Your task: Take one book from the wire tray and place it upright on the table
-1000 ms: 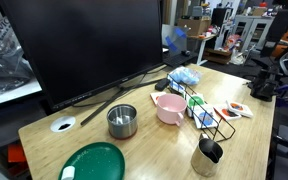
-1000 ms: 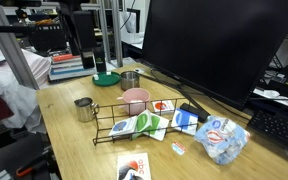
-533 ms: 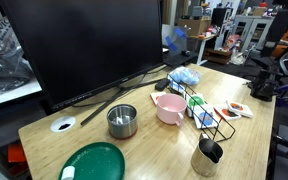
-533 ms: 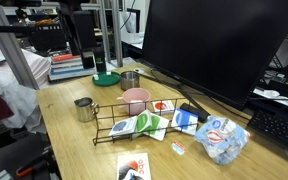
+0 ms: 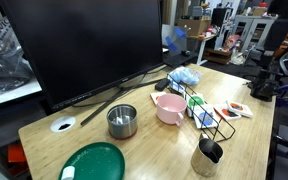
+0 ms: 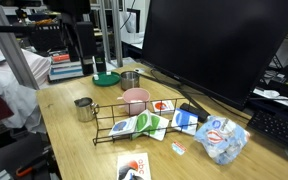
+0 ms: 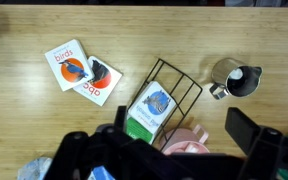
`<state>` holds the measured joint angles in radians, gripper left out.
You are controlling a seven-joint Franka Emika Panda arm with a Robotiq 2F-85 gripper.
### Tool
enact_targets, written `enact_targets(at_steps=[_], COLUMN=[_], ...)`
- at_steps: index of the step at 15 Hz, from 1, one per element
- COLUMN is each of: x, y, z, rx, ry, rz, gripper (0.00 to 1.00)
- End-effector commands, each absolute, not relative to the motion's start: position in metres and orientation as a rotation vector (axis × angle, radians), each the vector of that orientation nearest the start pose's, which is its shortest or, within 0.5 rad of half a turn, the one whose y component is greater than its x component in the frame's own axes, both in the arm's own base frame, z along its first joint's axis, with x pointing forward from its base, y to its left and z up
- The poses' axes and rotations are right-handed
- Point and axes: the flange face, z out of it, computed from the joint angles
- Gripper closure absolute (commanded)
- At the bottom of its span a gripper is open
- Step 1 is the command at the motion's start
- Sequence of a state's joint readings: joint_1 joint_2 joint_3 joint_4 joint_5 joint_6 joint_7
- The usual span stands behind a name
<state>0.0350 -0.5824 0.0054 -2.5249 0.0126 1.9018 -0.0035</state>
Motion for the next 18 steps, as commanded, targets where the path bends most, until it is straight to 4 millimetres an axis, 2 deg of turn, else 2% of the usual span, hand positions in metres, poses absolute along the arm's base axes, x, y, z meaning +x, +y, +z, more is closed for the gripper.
enact_targets(at_steps=[1, 6, 7, 8, 10, 18], x=[0.380, 0.410, 0.417, 0.402, 0.407, 0.404], y=[0.025, 0.034, 0.034, 0.033, 0.033, 0.033], z=[0.447, 0.409, 0.401, 0.406, 0.398, 0.404], rx=[-3.096, -3.071, -3.088, -3.100, -3.097, -3.100], ry=[-0.204, -0.257, -0.213, -0.225, -0.224, -0.225], rz=[0.196, 0.363, 0.391, 0.330, 0.362, 0.339], gripper=[0.00, 0.00, 0.00, 0.00, 0.00, 0.00])
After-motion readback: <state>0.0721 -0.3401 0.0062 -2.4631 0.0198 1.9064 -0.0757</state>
